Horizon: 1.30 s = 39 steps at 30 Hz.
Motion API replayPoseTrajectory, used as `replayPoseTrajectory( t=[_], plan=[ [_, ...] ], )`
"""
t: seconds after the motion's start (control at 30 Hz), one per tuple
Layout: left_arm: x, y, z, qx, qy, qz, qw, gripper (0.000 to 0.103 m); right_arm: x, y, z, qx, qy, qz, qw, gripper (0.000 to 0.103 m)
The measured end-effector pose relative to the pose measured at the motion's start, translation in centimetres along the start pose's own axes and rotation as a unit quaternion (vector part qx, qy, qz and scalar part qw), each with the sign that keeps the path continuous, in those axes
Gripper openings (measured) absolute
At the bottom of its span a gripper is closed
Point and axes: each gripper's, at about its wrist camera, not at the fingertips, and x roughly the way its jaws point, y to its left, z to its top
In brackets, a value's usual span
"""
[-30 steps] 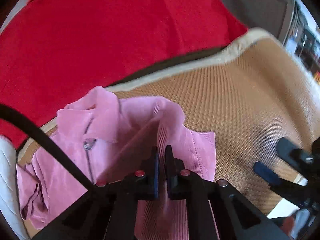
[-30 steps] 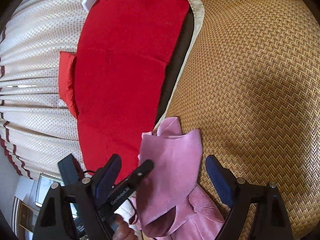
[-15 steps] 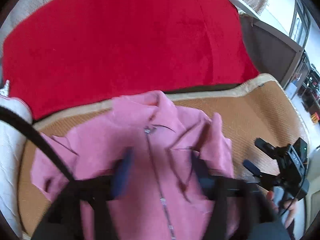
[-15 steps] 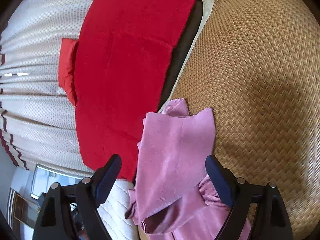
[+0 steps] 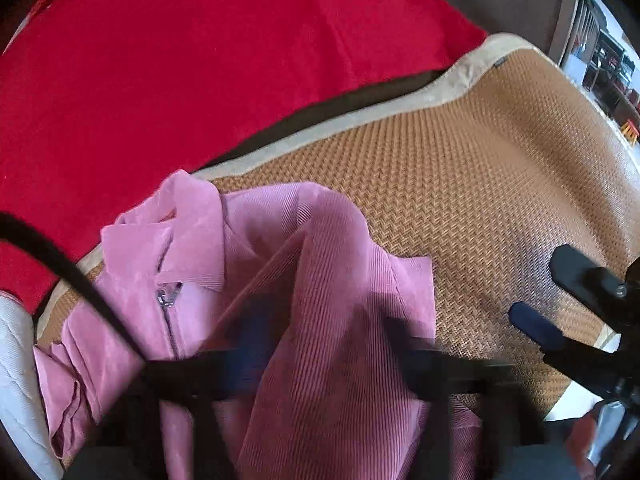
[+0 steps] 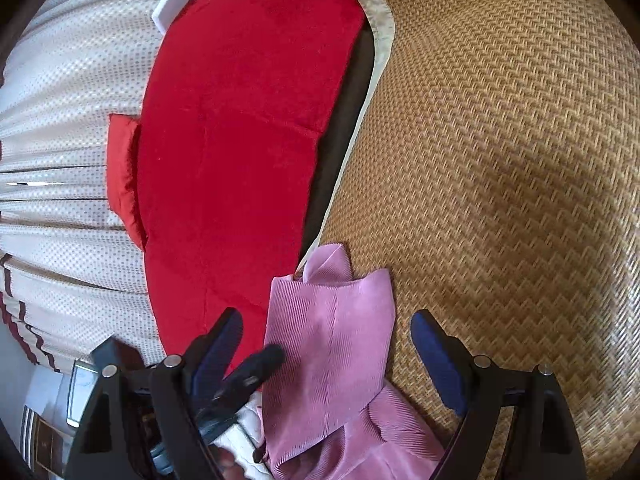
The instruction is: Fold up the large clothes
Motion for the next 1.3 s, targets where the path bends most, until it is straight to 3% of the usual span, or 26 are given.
replayPoseTrajectory(
  t=[0.03,0.17,0.3,0.43,0.53,0.6,0.67,0.83,0.97,1.07,1.17,1.23,1.3],
  plan=[
    [0.0,0.1,-0.2,0.001,0.003,-0.01,0.9999,0.005,0.0,0.0,0.1,-0.002,0.001,-0.002,1.0,0.088],
    [-2.8,1.3,-1.3,0.009,-0.052,0.009,0.9986,0.004,0.4,0.2,0.0,-0.007,0.008,-0.006,1.0,0.088],
    [-7.7,5.3,-3.4,-0.024,-0.107,0.012,0.9939,0.004,0.8,0.6,-0.7,-0.018,0.013,-0.01,1.0,0.088],
    [-12.1,11.7,-7.9,-0.086,-0.145,0.03,0.9852,0.004,1.3,1.1,-1.6,-0.032,0.023,-0.007,0.999,0.088],
    [-13.1,15.5,-12.1,-0.111,-0.123,0.063,0.9841,0.011,2.1,2.0,-2.6,-0.052,0.04,0.003,0.998,0.088],
    [-12.5,17.8,-15.5,-0.136,-0.089,0.08,0.9834,0.043,2.8,2.9,-3.6,-0.076,0.052,0.006,0.996,0.088],
    [-12.0,19.8,-18.6,-0.164,-0.071,0.093,0.9795,0.05,3.7,4.1,-4.9,-0.106,0.067,0.008,0.992,0.088],
    [-11.5,22.8,-23.2,-0.221,-0.055,0.091,0.9696,0.05,5.6,5.8,-7.7,-0.163,0.093,0.013,0.982,0.087],
    [-11.9,24.4,-24.7,-0.248,-0.066,0.09,0.9624,0.05,6.8,6.9,-9.3,-0.209,0.113,0.017,0.971,0.073],
    [-11.4,26.2,-25.5,-0.291,-0.066,0.094,0.9499,0.05,8.2,7.7,-11.1,-0.253,0.145,0.014,0.956,0.068],
    [-10.9,27.6,-26.8,-0.326,-0.06,0.125,0.9351,0.05,11.1,7.2,-13.3,-0.29,0.205,-0.058,0.933,0.068],
    [-10.6,28.8,-27.1,-0.345,-0.058,0.14,0.9264,0.05,11.7,6.9,-13.8,-0.299,0.203,-0.082,0.929,0.068],
    [-11.0,29.7,-27.4,-0.357,-0.066,0.143,0.9208,0.05,11.3,7.5,-13.8,-0.308,0.196,-0.078,0.928,0.068]
  ],
)
